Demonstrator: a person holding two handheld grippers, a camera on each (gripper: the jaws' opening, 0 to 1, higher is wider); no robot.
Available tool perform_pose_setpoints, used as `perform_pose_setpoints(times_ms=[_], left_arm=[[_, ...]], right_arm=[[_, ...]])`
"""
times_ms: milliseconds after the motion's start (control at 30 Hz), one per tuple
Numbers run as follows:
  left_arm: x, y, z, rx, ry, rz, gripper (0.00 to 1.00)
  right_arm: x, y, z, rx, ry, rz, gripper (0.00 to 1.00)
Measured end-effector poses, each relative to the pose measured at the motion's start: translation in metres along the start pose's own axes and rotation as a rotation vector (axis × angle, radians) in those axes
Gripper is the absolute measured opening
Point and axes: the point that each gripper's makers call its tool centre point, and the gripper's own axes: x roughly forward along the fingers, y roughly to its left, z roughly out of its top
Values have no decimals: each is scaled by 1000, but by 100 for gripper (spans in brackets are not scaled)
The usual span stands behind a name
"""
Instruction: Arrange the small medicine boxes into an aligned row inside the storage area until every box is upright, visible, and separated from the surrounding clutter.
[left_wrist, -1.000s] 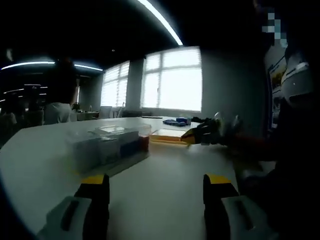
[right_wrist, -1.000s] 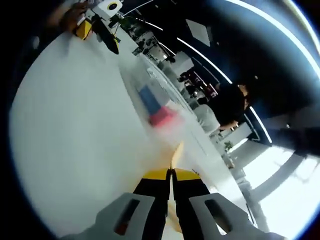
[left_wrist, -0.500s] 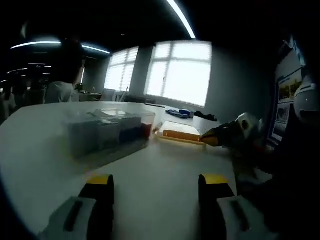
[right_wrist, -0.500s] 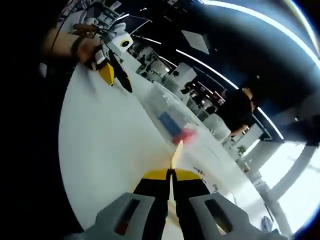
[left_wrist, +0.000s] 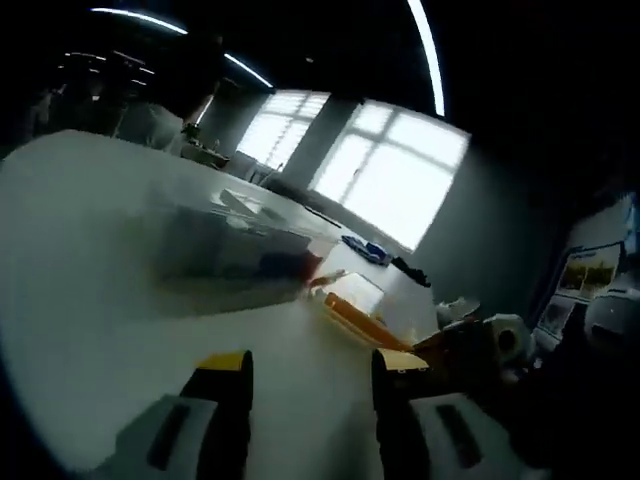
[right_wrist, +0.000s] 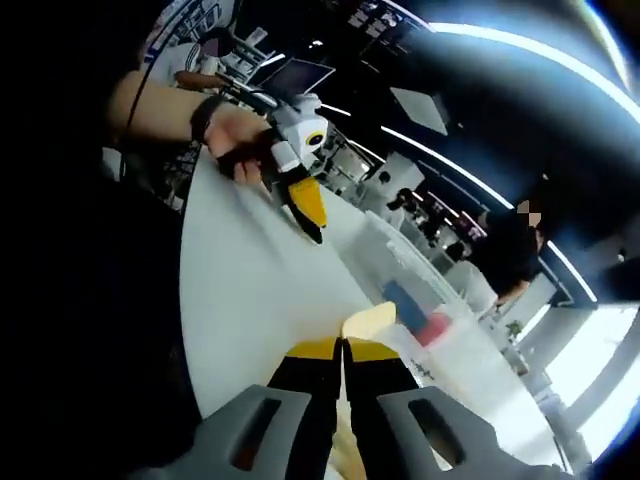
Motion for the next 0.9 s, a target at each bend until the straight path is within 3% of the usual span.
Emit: perform_pose_setpoints(times_ms=[133, 233, 367, 567, 733, 900], left_arm=[[4, -2, 4, -89, -8, -37, 43], [12, -16, 5, -169, 2, -96, 40], [28, -27, 0, -176, 61, -114, 34], [54, -37, -1, -247, 80, -140, 28], [74, -53, -19, -270, 155, -161, 27], [81, -56, -22, -252, 144, -143, 20]], right_arm=[[7, 6, 5, -10, -5, 9, 0], [8, 11, 13, -9, -33, 26, 0], [9, 16, 15, -35, -36, 35, 0], [8, 17, 16, -26, -49, 41, 0], [8, 16, 16, -24, -63, 40, 0], [8, 15, 14, -23, -60, 33, 0]])
